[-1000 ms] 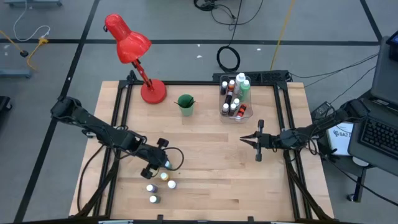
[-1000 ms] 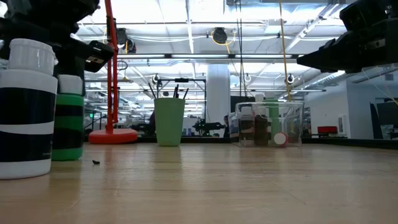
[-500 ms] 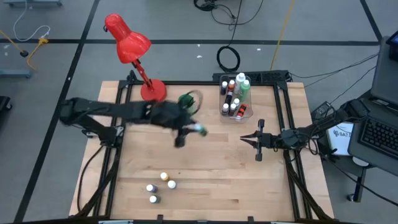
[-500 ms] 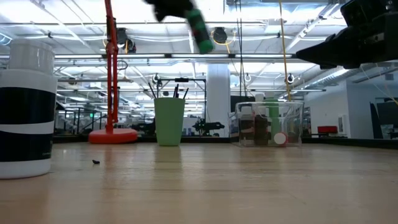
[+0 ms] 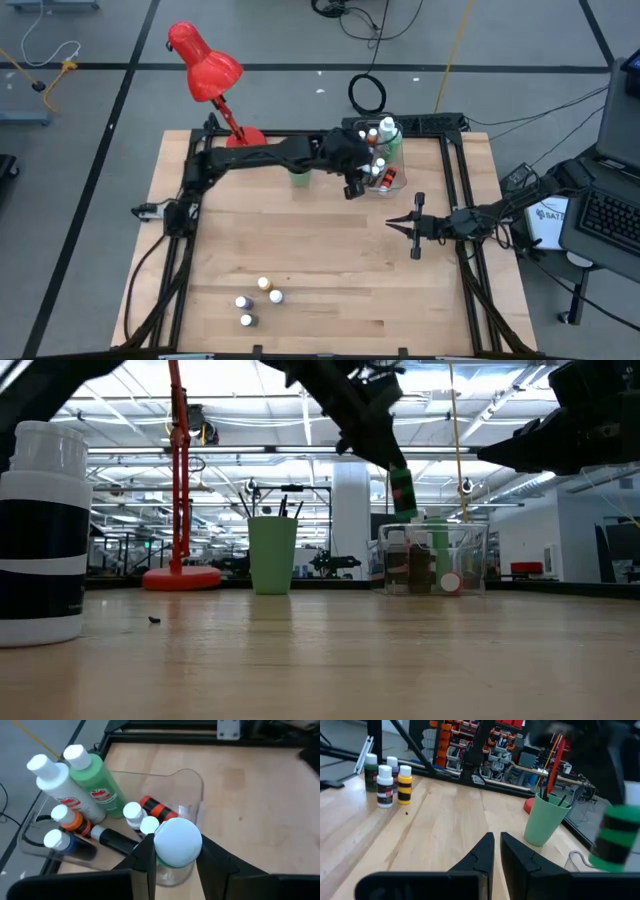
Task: Pick & Place Paint Supplies
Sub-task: Put the small green paint bottle into the transparent bin, then put the yellow paint bottle into the transparent bin
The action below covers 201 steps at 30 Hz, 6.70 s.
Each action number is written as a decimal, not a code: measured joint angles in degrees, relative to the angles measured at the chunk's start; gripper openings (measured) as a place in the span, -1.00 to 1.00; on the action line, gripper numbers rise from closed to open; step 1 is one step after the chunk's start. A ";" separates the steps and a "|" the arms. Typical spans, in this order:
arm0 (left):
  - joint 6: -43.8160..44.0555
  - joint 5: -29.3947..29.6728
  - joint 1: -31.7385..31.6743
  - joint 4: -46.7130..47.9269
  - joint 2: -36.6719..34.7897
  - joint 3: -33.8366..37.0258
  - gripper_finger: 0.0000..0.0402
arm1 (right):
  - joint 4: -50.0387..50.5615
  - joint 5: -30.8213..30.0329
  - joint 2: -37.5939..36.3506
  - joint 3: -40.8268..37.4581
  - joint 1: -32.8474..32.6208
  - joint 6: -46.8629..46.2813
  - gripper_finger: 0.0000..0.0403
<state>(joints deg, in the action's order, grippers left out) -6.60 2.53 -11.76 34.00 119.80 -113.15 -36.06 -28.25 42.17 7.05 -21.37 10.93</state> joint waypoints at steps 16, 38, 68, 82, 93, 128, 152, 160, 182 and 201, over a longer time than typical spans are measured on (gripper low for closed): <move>-1.31 -1.11 -1.55 -0.94 5.73 0.57 -0.53 | 0.25 -0.09 0.00 0.00 0.01 0.71 -0.88; 2.72 -0.86 -2.10 -8.27 4.85 10.22 -0.01 | -0.19 -0.15 0.00 0.00 0.01 0.71 -0.88; 16.83 -3.93 34.90 22.80 -44.60 43.44 0.03 | 0.62 -0.14 0.02 0.02 0.01 -1.63 -0.88; 20.44 -1.02 41.99 8.50 -43.23 52.93 0.16 | 0.11 -0.17 0.00 0.02 0.01 -1.70 -0.88; 18.27 -2.11 43.04 4.85 -36.39 55.46 0.34 | 0.95 -0.17 0.02 0.02 0.00 -1.88 -0.88; 9.08 -2.72 42.27 5.07 -33.54 54.95 -0.53 | 0.75 -0.20 0.02 0.02 -0.01 -1.72 -0.88; -9.08 -10.97 0.10 4.82 -6.52 -0.66 -0.53 | -2.58 -0.02 0.00 0.02 -0.12 3.29 -0.88; -12.92 -17.19 -2.58 14.35 9.22 -21.60 -0.53 | -1.88 -0.32 -0.19 0.02 -0.12 7.10 -0.88; -14.33 -14.16 -4.25 11.97 16.94 -19.58 -0.53 | -1.87 -0.22 -1.20 0.02 -0.12 7.84 -0.88; -12.60 -12.31 -4.30 12.07 21.38 -19.38 -0.34 | -2.29 -0.17 -1.18 0.02 -0.12 7.77 -0.88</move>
<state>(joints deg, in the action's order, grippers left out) -19.20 -9.78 -16.05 46.06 141.18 -132.53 -38.35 -28.42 40.99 7.07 -21.50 18.70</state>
